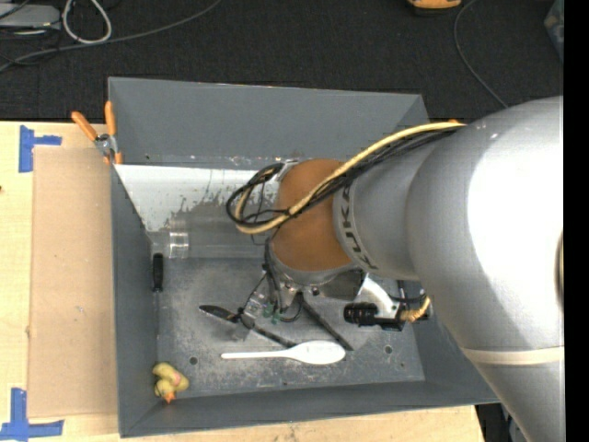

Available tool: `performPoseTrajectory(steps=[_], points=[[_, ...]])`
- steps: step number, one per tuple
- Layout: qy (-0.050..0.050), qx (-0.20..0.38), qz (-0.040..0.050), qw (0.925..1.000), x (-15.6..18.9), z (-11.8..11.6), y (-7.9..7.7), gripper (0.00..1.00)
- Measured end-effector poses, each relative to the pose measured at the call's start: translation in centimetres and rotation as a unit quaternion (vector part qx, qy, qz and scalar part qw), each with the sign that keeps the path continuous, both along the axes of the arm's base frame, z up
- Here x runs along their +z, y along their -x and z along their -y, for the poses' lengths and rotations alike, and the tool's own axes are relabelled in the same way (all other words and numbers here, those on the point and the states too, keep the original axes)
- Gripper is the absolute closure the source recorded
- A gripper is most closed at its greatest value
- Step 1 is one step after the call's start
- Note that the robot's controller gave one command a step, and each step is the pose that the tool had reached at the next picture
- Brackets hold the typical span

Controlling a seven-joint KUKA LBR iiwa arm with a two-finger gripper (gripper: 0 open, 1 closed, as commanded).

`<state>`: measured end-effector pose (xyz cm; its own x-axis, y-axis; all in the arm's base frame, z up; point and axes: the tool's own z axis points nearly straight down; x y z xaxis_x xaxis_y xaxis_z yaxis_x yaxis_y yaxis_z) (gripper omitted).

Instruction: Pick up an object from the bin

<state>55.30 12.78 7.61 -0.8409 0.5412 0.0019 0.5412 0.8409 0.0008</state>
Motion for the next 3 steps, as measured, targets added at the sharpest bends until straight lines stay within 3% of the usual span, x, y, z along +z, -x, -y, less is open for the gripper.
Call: performPoseTrajectory(steps=[1,3], points=[[0.0,0.018,-0.0022,0.9998,-0.6,1.2,0.7,1.0],[0.0,0.017,-0.0056,0.9998,1.1,1.3,0.9,1.0]])
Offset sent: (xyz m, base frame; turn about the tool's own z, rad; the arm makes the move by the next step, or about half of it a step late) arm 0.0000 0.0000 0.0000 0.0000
